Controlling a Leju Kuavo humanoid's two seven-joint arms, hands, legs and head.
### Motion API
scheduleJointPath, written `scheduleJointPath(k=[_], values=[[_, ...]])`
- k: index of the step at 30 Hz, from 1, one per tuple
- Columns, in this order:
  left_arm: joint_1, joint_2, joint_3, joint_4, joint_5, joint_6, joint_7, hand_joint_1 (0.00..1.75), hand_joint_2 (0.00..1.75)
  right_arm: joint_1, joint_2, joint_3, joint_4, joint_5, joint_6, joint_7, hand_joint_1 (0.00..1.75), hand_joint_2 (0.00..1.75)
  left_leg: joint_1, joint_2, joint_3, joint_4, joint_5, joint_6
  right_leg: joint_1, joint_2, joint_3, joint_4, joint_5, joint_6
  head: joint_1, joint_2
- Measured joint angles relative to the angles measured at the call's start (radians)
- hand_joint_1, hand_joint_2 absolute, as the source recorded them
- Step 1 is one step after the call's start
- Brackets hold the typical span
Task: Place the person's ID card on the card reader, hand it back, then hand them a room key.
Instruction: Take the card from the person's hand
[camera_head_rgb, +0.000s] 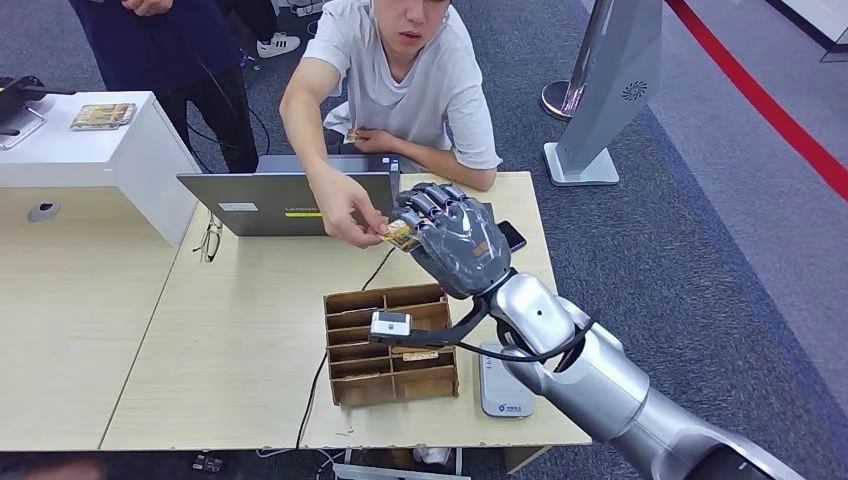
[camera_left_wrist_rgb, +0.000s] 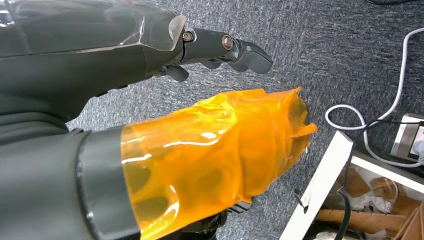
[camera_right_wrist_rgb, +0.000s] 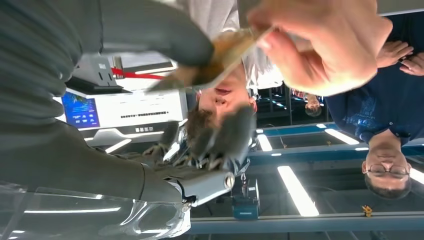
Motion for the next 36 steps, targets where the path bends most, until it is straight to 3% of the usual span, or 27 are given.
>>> scheduleJointPath(k=[15,28,36], values=[[0.002,-0.001,0.007,0.000,0.002,-0.001,-0.007,0.00,0.00,0.002,0.000,0.000,0.006,-0.019,0.000,-0.016,1.75,1.75,0.000,0.000,0.000,0.000,0.000,0.000,0.000,0.000,0.000,0.000,0.000,0.000,0.000,0.000],[0.013,-0.004,0.029,0.000,0.010,-0.004,-0.024,0.00,0.00,0.018,0.005,-0.013,-0.020,-0.196,0.033,-0.088,1.75,1.75,0.000,0.000,0.000,0.000,0.000,0.000,0.000,0.000,0.000,0.000,0.000,0.000,0.000,0.000],[0.028,-0.004,0.059,-0.001,0.021,-0.011,-0.047,0.00,0.00,0.038,0.005,-0.021,-0.111,-0.441,0.120,-0.167,1.75,1.75,0.000,0.000,0.000,0.000,0.000,0.000,0.000,0.000,0.000,0.000,0.000,0.000,0.000,0.000]])
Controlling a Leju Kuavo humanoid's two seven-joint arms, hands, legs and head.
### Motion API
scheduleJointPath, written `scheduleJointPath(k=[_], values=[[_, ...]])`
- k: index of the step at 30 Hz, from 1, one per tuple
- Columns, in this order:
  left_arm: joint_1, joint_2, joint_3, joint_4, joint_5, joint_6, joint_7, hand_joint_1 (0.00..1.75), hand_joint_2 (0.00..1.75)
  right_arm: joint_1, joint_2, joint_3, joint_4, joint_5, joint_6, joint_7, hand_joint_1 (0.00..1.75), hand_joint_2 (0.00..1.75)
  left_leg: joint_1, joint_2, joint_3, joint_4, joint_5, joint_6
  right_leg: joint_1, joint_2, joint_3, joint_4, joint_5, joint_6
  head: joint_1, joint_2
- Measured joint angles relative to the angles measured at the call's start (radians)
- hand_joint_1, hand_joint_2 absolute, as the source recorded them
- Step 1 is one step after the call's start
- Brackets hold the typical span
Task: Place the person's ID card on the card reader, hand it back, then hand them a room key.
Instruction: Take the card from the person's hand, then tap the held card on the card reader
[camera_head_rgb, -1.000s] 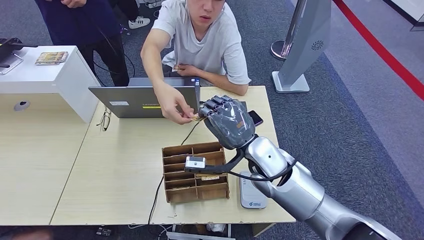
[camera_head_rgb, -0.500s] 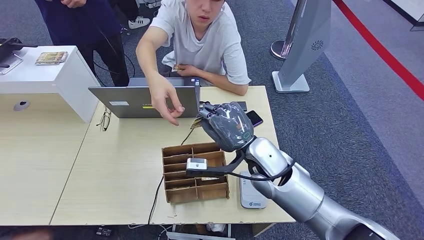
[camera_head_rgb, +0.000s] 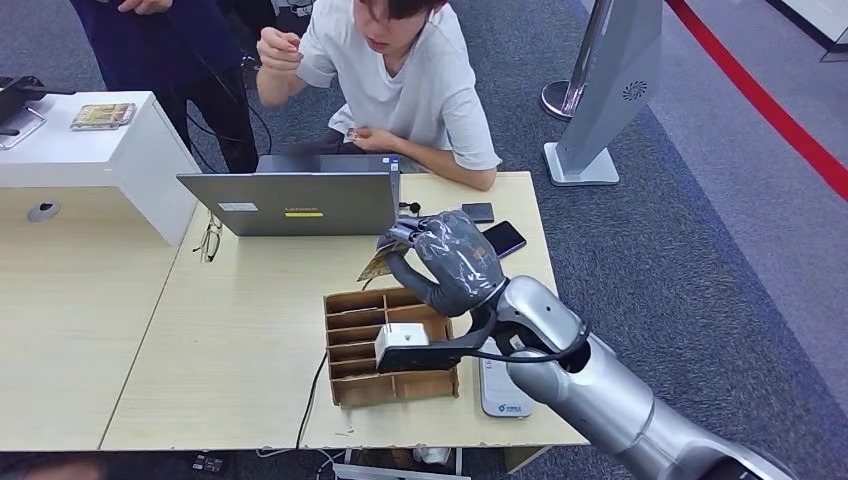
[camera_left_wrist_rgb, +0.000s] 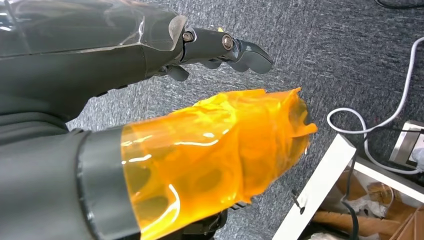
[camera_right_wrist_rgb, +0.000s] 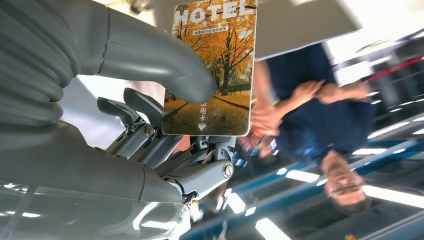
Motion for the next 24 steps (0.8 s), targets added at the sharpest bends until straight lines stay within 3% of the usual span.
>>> scheduleJointPath(k=[8,24], values=[[0.013,0.000,0.040,0.000,0.014,-0.006,-0.020,0.00,0.00,0.022,0.000,-0.016,-0.086,-0.240,0.106,-0.066,1.75,1.75,0.000,0.000,0.000,0.000,0.000,0.000,0.000,0.000,0.000,0.000,0.000,0.000,0.000,0.000],[0.019,0.004,0.101,0.000,0.055,-0.011,-0.055,0.00,0.00,0.043,-0.022,-0.044,-0.107,-0.864,0.447,-0.110,1.75,1.75,0.000,0.000,0.000,0.000,0.000,0.000,0.000,0.000,0.000,0.000,0.000,0.000,0.000,0.000]])
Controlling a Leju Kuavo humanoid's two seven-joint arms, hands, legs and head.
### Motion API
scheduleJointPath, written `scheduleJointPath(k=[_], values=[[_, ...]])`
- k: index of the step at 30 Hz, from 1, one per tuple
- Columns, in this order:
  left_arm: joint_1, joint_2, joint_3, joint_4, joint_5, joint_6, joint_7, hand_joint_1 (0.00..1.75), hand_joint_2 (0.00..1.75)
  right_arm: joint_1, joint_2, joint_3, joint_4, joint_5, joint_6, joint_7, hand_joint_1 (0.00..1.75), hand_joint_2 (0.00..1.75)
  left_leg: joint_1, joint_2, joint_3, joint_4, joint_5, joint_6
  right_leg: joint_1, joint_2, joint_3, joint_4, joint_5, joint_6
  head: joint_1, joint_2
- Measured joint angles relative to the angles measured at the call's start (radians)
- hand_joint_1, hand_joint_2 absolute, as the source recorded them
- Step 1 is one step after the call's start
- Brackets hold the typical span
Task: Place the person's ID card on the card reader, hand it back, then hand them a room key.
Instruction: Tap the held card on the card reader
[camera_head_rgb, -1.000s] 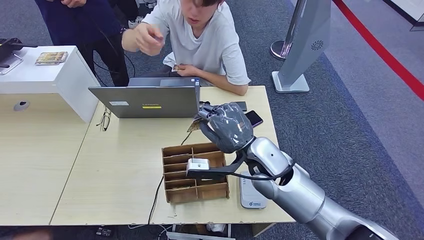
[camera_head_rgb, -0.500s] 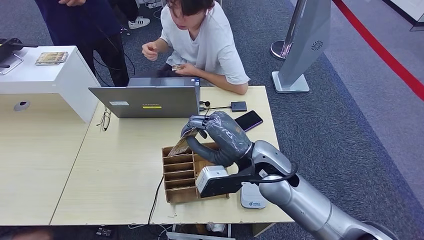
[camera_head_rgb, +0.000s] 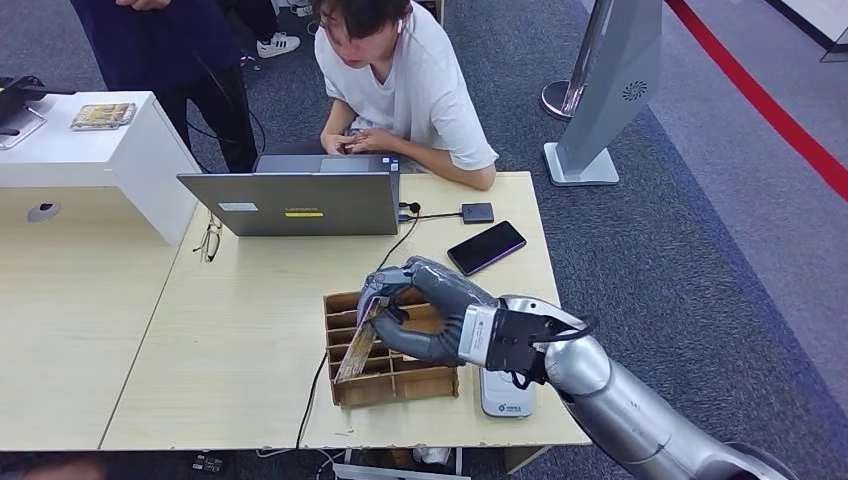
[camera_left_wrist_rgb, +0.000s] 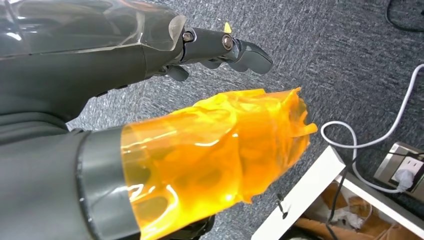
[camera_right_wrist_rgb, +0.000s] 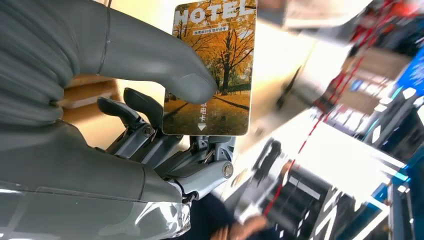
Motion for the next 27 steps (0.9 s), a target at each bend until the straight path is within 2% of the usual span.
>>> scheduleJointPath(k=[8,18,27], values=[[0.000,0.001,0.014,0.001,0.006,0.001,-0.002,0.00,0.00,0.007,-0.008,-0.002,0.002,-0.072,0.042,0.002,1.75,1.75,0.000,0.000,0.000,0.000,0.000,0.000,0.000,0.000,0.000,0.000,0.000,0.000,0.000,0.000],[0.000,0.000,0.027,0.008,0.045,0.019,-0.019,0.00,0.00,0.057,-0.026,0.009,0.001,-0.426,0.204,0.048,1.75,1.75,0.000,0.000,0.000,0.000,0.000,0.000,0.000,0.000,0.000,0.000,0.000,0.000,0.000,0.000],[0.000,-0.002,0.046,0.021,0.075,0.029,-0.031,0.00,0.00,0.146,-0.073,0.030,-0.006,-0.463,0.214,0.041,1.75,1.75,0.000,0.000,0.000,0.000,0.000,0.000,0.000,0.000,0.000,0.000,0.000,0.000,0.000,0.000]])
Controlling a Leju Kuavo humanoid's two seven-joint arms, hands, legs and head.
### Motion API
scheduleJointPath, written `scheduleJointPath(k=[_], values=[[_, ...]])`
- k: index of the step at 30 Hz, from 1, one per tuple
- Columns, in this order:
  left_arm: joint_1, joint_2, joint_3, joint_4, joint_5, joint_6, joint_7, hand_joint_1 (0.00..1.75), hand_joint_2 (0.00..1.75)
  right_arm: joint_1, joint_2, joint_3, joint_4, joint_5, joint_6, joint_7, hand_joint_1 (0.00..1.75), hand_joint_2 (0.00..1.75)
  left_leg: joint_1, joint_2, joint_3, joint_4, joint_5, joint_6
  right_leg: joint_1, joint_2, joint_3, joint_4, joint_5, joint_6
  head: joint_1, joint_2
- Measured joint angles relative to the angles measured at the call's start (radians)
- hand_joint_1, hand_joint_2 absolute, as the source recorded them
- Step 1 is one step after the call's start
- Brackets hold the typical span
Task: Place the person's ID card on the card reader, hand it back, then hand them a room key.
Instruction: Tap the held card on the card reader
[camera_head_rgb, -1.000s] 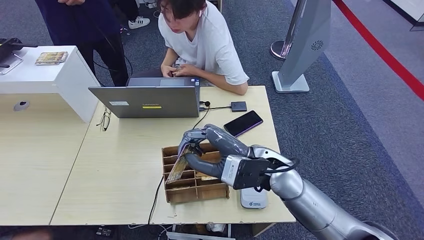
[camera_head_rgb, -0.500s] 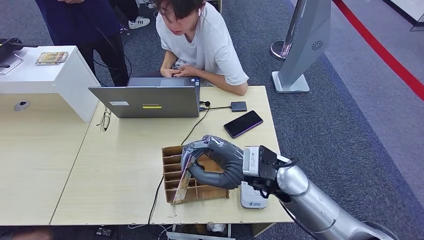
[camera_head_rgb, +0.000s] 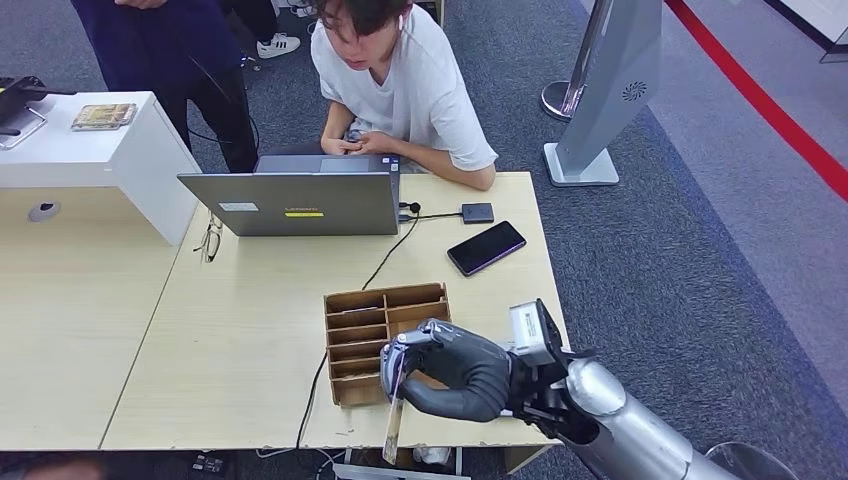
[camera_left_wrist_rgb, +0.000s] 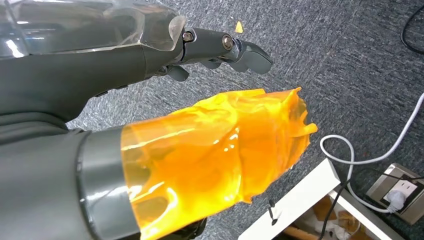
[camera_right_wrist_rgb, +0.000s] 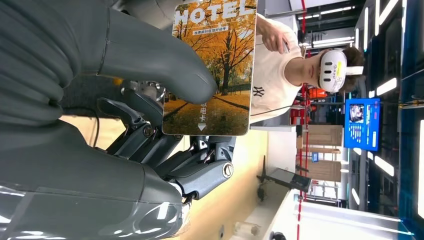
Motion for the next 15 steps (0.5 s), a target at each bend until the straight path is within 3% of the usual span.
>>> scheduleJointPath(k=[15], values=[[-0.006,-0.003,0.002,0.007,0.025,0.014,-0.003,0.00,0.00,0.035,-0.045,0.002,-0.006,-0.007,-0.012,-0.006,1.75,1.75,0.000,0.000,0.000,0.000,0.000,0.000,0.000,0.000,0.000,0.000,0.000,0.000,0.000,0.000]])
